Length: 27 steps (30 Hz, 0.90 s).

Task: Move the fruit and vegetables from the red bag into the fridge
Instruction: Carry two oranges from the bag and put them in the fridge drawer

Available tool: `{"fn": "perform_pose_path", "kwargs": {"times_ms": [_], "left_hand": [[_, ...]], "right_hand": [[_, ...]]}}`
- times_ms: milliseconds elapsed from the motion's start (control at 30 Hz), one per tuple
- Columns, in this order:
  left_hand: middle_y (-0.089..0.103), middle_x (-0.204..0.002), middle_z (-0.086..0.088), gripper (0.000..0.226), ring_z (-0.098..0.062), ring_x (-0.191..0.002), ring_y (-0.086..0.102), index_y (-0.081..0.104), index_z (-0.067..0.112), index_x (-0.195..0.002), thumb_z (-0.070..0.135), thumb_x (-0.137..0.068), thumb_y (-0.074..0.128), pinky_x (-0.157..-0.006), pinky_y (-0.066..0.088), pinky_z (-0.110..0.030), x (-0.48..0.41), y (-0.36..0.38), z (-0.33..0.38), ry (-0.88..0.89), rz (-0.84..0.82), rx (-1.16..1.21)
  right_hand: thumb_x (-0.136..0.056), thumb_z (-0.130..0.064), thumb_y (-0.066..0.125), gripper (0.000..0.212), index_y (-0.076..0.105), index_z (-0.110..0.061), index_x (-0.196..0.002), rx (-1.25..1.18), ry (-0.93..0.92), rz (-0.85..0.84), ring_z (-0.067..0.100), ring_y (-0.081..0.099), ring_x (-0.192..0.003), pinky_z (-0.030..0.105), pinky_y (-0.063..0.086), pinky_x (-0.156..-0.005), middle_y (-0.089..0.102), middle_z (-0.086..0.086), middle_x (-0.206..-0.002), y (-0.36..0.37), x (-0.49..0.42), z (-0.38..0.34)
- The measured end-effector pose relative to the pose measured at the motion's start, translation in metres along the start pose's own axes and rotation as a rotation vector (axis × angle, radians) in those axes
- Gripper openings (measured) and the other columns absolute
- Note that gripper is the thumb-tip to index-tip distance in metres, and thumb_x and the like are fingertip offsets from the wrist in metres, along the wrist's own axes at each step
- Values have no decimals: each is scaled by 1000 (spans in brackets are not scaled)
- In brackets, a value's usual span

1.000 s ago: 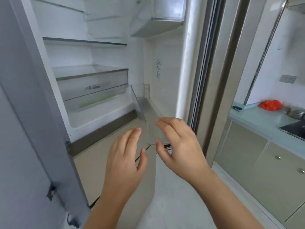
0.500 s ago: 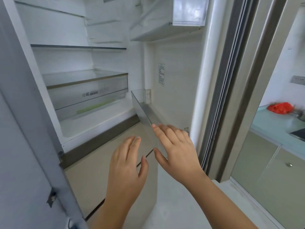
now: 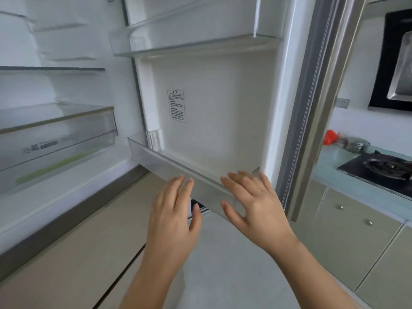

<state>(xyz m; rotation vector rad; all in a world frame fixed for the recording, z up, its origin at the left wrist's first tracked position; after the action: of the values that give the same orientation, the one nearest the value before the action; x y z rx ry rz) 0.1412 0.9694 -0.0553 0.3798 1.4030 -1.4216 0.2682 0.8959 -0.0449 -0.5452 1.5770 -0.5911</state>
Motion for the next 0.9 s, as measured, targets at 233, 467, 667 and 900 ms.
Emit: {"fn": "perform_pose_path", "kwargs": {"times_ms": [233,467,667,900], "left_hand": [[58,-120,-16,44,-31,-114,49,54,3,-118,25,-82,42,-91,46,-44,-38,49,15,77,-44,-32],[58,-122,-18,46,-34,-119,48,54,4,-118,26,-80,40,-91,45,-53,-77,102,9,116,-121,-111],[60,-119,-19,47,-38,-114,54,59,2,-113,27,-80,37,-89,46,-55,-106,144,4,112,-184,-153],[62,-117,-15,46,-35,-112,57,62,6,-111,28,-80,36,-88,44,-55,-130,191,2,105,-212,-180]], "right_hand": [[-83,-34,44,46,61,-8,-116,136,109,56,29,57,-111,59,29,-99,63,10,-116,3,-9,43],[-78,-29,50,44,62,-6,-113,180,86,80,28,59,-110,60,30,-96,64,10,-115,29,-32,68],[-80,-34,40,52,57,-8,-122,245,153,-12,31,54,-116,62,27,-98,62,12,-120,59,-52,122],[-79,-36,39,53,59,-9,-120,229,177,-21,35,54,-115,64,32,-93,62,14,-118,78,-74,178]]}}
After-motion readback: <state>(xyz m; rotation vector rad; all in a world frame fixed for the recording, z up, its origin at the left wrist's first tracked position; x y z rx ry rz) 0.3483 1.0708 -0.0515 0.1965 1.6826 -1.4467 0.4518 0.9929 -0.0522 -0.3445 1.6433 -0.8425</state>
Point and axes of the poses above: each hand's wrist, its own x-axis away from the middle knuckle, its own y-axis out of the palm, z = x × y, the point moved 8 cm from there along -x, towards the middle knuckle
